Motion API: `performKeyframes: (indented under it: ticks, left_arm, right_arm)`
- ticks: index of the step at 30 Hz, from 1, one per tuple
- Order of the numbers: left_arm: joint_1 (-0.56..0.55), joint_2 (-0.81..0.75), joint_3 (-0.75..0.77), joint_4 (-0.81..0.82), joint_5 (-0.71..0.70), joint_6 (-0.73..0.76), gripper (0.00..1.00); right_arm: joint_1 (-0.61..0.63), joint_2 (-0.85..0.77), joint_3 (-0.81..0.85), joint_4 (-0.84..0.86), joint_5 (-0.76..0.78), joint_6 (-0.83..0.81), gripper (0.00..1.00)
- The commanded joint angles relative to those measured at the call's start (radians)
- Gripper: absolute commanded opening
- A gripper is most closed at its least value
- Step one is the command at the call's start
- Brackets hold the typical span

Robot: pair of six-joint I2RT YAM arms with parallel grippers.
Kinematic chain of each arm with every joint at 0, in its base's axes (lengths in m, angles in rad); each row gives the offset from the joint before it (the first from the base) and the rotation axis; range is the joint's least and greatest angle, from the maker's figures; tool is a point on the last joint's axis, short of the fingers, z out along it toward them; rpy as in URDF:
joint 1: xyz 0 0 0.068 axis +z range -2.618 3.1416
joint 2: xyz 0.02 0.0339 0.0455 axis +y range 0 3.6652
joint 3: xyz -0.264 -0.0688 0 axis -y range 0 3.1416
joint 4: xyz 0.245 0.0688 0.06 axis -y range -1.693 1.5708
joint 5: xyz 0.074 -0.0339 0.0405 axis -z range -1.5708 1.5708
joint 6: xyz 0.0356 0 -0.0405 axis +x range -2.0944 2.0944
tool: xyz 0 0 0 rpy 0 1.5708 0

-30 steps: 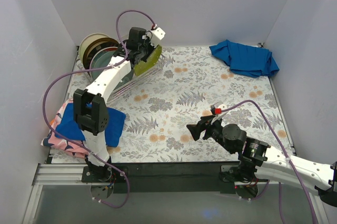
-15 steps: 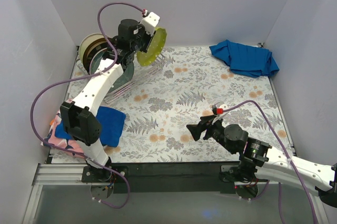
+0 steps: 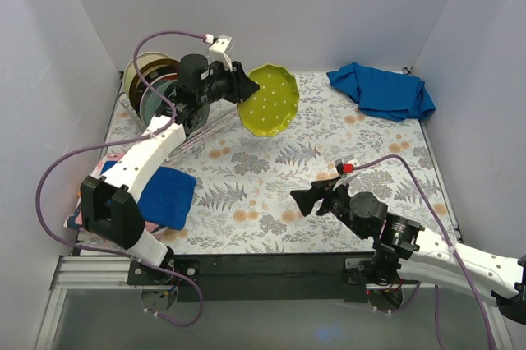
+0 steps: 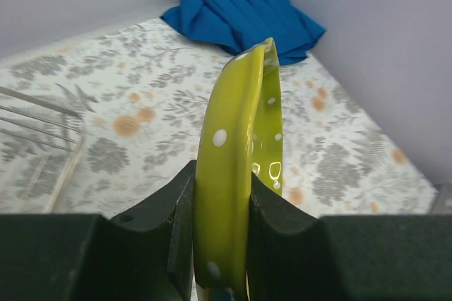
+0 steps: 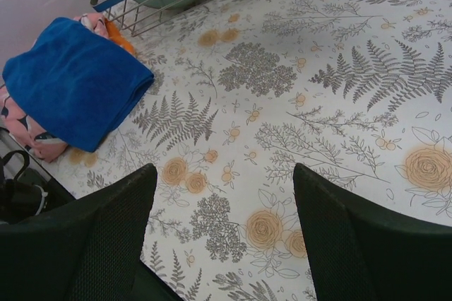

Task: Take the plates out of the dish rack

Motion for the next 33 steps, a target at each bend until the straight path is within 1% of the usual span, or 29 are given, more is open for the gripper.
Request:
performKeyframes:
  ticks: [1, 2, 4, 5, 6, 7, 8, 10, 11, 14, 20, 22, 24, 25, 26, 28, 29, 31, 32, 33]
  left_arm:
    - [0.0, -0.174, -0.131, 0.348, 0.149, -0.344, 0.0]
    - [0.0, -0.186, -0.164, 0.375, 0.157, -0.41, 0.0]
    - [0.003, -0.221, -0.245, 0.419, 0.168, -0.476, 0.0]
    - [0.005, -0.231, -0.27, 0.471, 0.175, -0.536, 0.0]
    - [0.006, -0.249, -0.292, 0.496, 0.186, -0.562, 0.0]
    - [0.008, -0.257, -0.331, 0.542, 0.201, -0.582, 0.0]
    - [0.008, -0.264, -0.345, 0.557, 0.209, -0.605, 0.0]
    - [0.008, -0.287, -0.373, 0.605, 0.229, -0.642, 0.0]
    - [0.008, -0.295, -0.399, 0.617, 0.234, -0.651, 0.0]
    - [0.008, -0.324, -0.453, 0.674, 0.254, -0.683, 0.0]
    - [0.008, -0.338, -0.54, 0.781, 0.284, -0.754, 0.0]
    - [0.008, -0.335, -0.586, 0.839, 0.292, -0.783, 0.0]
    - [0.006, -0.323, -0.622, 0.882, 0.312, -0.806, 0.0]
    - [0.008, -0.318, -0.634, 0.919, 0.315, -0.817, 0.0]
    - [0.006, -0.317, -0.648, 0.942, 0.318, -0.838, 0.0]
    - [0.008, -0.317, -0.694, 1.006, 0.311, -0.857, 0.0]
    - [0.008, -0.32, -0.709, 1.021, 0.301, -0.875, 0.0]
    - [0.008, -0.321, -0.753, 1.065, 0.294, -0.888, 0.0]
    - [0.008, -0.323, -0.766, 1.073, 0.295, -0.889, 0.0]
    - [0.006, -0.324, -0.775, 1.07, 0.294, -0.877, 0.0]
  right_arm:
    - [-0.04, 0.036, 0.121, 0.057, -0.002, 0.063, 0.83]
    - [-0.068, 0.042, 0.137, 0.058, -0.011, 0.07, 0.83]
    - [-0.104, 0.054, 0.17, 0.058, -0.027, 0.084, 0.84]
    - [-0.167, 0.068, 0.178, 0.06, -0.059, 0.105, 0.84]
    - [-0.205, 0.074, 0.184, 0.061, -0.088, 0.119, 0.84]
    - [-0.253, 0.085, 0.195, 0.063, -0.176, 0.139, 0.84]
    - [-0.343, 0.09, 0.198, 0.081, -0.226, 0.171, 0.84]
    - [-0.417, 0.106, 0.198, 0.121, -0.345, 0.193, 0.84]
    - [-0.462, 0.114, 0.204, 0.149, -0.369, 0.21, 0.84]
    - [-0.488, 0.151, 0.215, 0.201, -0.409, 0.218, 0.84]
    - [-0.491, 0.192, 0.184, 0.336, -0.458, 0.238, 0.82]
    - [-0.491, 0.217, 0.187, 0.342, -0.459, 0.248, 0.82]
    - [-0.493, 0.237, 0.193, 0.351, -0.465, 0.25, 0.8]
    - [-0.493, 0.258, 0.193, 0.354, -0.476, 0.254, 0.78]
    - [-0.494, 0.268, 0.193, 0.367, -0.478, 0.257, 0.7]
    - [-0.494, 0.289, 0.186, 0.379, -0.508, 0.276, 0.65]
    - [-0.493, 0.297, 0.181, 0.394, -0.51, 0.283, 0.6]
    - [-0.493, 0.312, 0.172, 0.41, -0.515, 0.297, 0.54]
    - [-0.493, 0.315, 0.166, 0.422, -0.516, 0.305, 0.43]
    - [-0.493, 0.318, 0.164, 0.43, -0.516, 0.308, 0.37]
